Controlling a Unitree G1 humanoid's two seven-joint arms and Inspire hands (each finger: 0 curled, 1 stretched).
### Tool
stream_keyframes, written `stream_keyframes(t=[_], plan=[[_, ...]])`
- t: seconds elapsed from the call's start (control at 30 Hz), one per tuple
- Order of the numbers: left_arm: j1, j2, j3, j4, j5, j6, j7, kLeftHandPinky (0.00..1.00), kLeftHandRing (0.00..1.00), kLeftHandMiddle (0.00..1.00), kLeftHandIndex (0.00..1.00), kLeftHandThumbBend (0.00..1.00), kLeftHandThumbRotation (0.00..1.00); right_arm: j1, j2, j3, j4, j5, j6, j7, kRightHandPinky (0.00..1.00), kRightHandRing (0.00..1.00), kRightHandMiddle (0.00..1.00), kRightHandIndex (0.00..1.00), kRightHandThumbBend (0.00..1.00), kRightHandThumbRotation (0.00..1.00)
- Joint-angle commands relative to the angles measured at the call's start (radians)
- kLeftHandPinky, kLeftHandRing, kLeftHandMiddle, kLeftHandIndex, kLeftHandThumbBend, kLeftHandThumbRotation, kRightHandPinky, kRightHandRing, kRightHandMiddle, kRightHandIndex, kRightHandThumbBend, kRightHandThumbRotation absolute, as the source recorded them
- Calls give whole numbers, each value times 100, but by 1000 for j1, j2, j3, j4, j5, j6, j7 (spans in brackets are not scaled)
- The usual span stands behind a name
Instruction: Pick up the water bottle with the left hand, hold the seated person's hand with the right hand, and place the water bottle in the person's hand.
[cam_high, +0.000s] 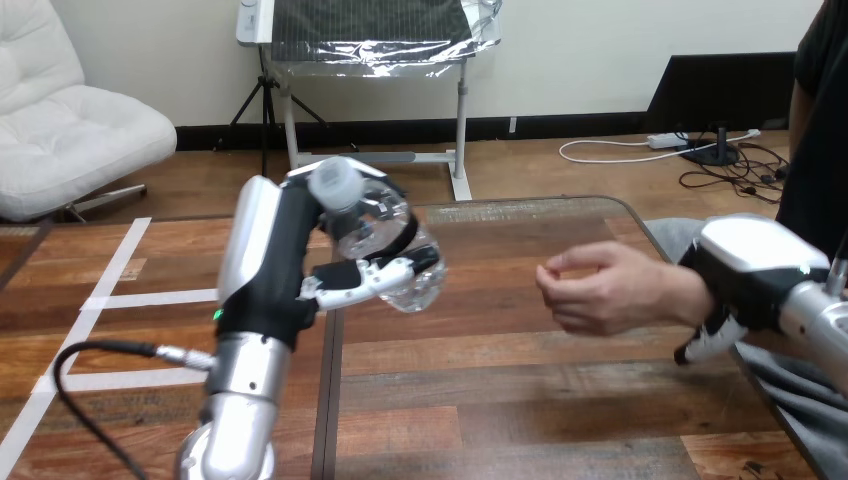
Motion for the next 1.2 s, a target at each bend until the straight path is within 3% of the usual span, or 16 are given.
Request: stream_keyframes(t=[0.0, 0.1, 0.43, 0.7, 1.17], plan=[[-109, -19, -21, -2, 9, 4, 2, 31, 34, 40, 51, 53, 0, -57, -43, -53, -107, 18, -5, 5, 14, 22, 31, 36, 74, 0], [-121, -26, -31, 1, 10, 12, 0, 31, 34, 40, 51, 53, 0, -58, -46, -54, -140, 10, 37, 36, 14, 22, 31, 36, 72, 0], [-167, -52, -64, 14, 10, 53, -28, 31, 34, 40, 51, 53, 0, -48, -59, -73, -231, 18, 68, 73, 29, 27, 33, 36, 72, 0], [-212, -72, -92, 60, 18, 48, -23, 31, 34, 40, 50, 53, 0, -33, -59, -94, -297, 17, 83, 85, 18, 23, 31, 36, 76, 0], [-283, -115, -136, 146, 41, 41, -3, 30, 34, 40, 50, 54, 0, -22, -60, -116, -404, 3, 105, 110, 12, 19, 28, 34, 79, 0]])
